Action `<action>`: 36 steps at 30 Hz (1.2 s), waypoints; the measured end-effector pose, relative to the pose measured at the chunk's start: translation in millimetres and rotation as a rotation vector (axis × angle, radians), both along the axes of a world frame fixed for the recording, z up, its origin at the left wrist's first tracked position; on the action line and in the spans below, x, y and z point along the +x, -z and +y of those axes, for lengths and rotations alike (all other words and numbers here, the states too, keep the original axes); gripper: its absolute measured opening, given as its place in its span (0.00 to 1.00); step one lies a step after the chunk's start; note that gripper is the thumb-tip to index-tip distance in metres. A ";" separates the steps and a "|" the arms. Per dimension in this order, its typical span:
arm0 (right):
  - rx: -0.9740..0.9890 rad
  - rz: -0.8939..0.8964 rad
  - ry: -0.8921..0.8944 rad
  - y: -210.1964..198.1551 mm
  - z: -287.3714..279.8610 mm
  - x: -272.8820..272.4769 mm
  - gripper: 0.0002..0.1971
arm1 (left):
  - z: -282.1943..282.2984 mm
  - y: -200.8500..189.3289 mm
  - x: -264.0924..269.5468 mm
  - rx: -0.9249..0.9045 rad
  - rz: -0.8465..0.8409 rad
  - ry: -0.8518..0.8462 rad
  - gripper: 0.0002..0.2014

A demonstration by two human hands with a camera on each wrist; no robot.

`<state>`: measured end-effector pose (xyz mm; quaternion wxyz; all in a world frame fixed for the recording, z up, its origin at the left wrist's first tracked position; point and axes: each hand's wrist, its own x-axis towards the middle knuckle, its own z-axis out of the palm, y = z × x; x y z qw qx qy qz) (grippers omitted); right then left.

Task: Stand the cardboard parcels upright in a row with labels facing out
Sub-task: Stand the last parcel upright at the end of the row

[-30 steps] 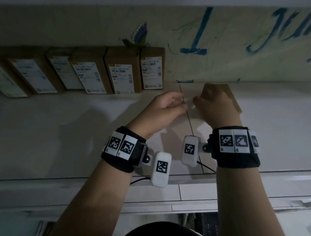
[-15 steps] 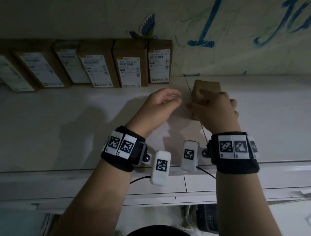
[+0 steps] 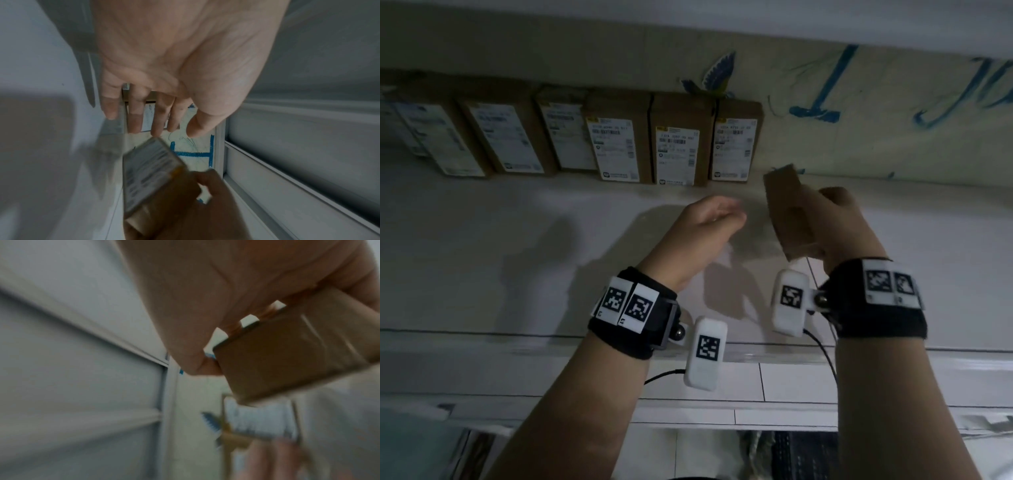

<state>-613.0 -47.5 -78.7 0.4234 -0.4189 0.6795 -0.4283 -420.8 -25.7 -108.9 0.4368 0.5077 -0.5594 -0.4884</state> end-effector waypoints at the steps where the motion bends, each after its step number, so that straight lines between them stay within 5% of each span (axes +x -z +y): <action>1: 0.003 -0.209 -0.051 0.9 4.5 1.3 0.26 | 0.1 0.6 0.2 0.000 -0.005 0.022 0.15; 3: 0.009 -0.503 -0.166 -0.3 18.6 10.1 0.26 | 0.9 2.0 1.5 -0.013 -0.008 0.038 0.16; 11: 0.005 -0.976 -0.415 -1.4 37.6 18.4 0.32 | 3.6 -5.8 20.5 -0.272 0.261 -0.055 0.26; 15: 0.123 -0.974 -0.581 6.7 38.9 15.2 0.31 | 11.7 -24.2 19.9 -0.377 0.293 -0.004 0.38; 19: 0.143 -0.893 -0.557 15.7 31.3 15.6 0.26 | 15.8 -36.8 20.8 -0.469 0.201 -0.079 0.32; 23: 0.154 -0.934 -0.529 19.2 30.2 11.7 0.41 | 17.3 -42.5 17.9 -0.592 0.141 -0.189 0.28; 26: 0.022 -1.002 -0.496 14.3 34.8 10.0 0.40 | 15.4 -38.5 13.6 -0.633 0.096 -0.282 0.24; 30: -0.309 -0.780 -0.285 3.1 25.2 2.0 0.27 | 23.3 -33.7 -1.2 -0.550 -0.009 -0.230 0.23; 36: -0.302 -0.824 -0.239 -2.6 7.4 -11.6 0.32 | 39.0 -38.3 -42.5 -0.614 -0.045 -0.195 0.43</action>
